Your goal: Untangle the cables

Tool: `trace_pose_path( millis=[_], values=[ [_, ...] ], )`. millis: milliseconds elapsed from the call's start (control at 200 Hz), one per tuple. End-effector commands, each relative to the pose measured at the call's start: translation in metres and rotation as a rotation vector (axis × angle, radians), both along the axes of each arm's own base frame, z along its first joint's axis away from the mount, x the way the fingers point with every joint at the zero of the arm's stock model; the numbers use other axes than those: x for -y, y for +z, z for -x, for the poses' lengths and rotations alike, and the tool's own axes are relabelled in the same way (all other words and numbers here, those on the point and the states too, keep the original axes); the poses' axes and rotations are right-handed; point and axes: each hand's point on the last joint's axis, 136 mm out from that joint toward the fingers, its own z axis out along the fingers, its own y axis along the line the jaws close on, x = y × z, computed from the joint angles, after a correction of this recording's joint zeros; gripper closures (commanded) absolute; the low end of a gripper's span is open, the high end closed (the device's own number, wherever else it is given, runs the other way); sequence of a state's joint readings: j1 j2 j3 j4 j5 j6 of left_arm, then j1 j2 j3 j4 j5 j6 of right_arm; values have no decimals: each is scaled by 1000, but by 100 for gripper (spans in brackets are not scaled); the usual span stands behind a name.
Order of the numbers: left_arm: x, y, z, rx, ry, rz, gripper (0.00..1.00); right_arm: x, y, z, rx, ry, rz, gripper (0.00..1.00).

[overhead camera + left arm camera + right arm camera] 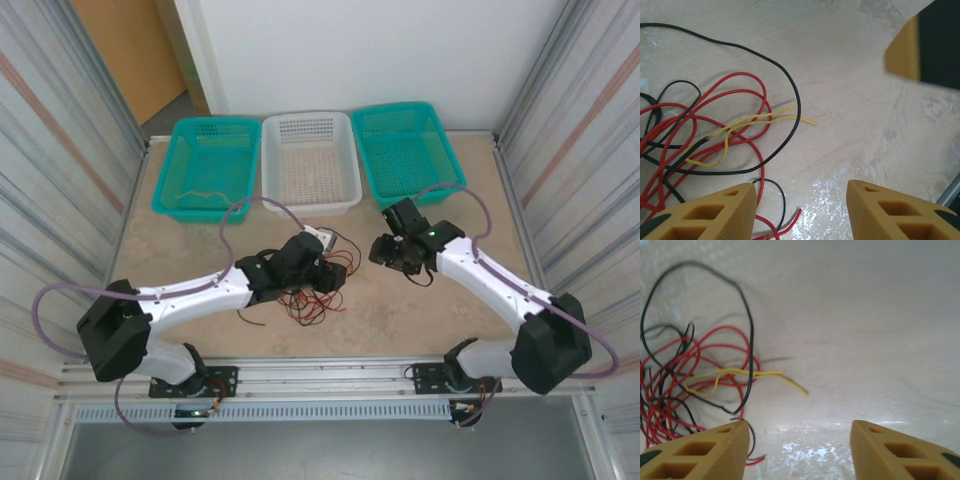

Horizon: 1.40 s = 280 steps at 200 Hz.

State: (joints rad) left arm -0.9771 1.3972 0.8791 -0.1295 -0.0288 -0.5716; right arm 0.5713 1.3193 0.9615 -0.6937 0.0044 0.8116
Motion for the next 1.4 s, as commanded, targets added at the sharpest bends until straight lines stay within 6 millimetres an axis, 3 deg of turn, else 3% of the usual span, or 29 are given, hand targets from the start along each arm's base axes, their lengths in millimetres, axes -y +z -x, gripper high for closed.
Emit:
trace_pose_path(
  millis=[0, 65, 190, 261, 316, 381, 446, 516, 576, 751, 817, 947, 1097, 1192, 1318, 1398],
  values=[
    [-28, 11, -1, 42, 63, -24, 47, -46, -10, -5, -17, 80, -97, 41],
    [-48, 10, 1, 35, 99, -33, 47, -61, -27, -6, -47, 93, -70, 44],
    [-84, 3, 9, 20, 163, -48, 45, -86, -54, -12, -83, 104, -95, 60],
    [-100, 0, 14, 14, 193, -57, 43, -92, -65, -14, -116, 111, -66, 64],
    [-112, 0, 16, 16, 214, -64, 41, -95, -70, -16, -119, 114, -50, 64],
    [-125, 2, 17, 24, 241, -71, 40, -101, -68, -15, -113, 125, -60, 82],
    [-136, 4, 17, 29, 263, -65, 40, -100, -57, -14, -93, 132, -28, 91],
    [-143, 6, 17, 32, 278, -52, 40, -96, -38, -14, -53, 145, 31, 100],
    [-147, 8, 17, 35, 283, -52, 39, -94, -13, -11, -5, 169, 80, 100],
    [-157, 17, 14, 60, 305, -59, 38, -84, 105, -3, 256, 240, 194, 100],
    [-157, 19, 13, 63, 306, -53, 38, -81, 150, -2, 354, 254, 152, 100],
    [-149, 18, 13, 42, 292, -26, 37, -74, 218, 4, 495, 279, 58, 100],
    [-116, 40, 13, 63, 185, 120, 24, -73, 268, 16, 617, 341, -43, 100],
    [-108, 54, 4, 115, 181, 113, 19, -71, 295, 28, 721, 389, -127, 100],
    [-102, 48, -9, 98, 202, 59, 22, -36, 324, 26, 827, 278, -114, 100],
    [-95, 41, -10, 62, 199, 60, 25, -12, 331, 14, 842, 188, -99, 100]
  ],
)
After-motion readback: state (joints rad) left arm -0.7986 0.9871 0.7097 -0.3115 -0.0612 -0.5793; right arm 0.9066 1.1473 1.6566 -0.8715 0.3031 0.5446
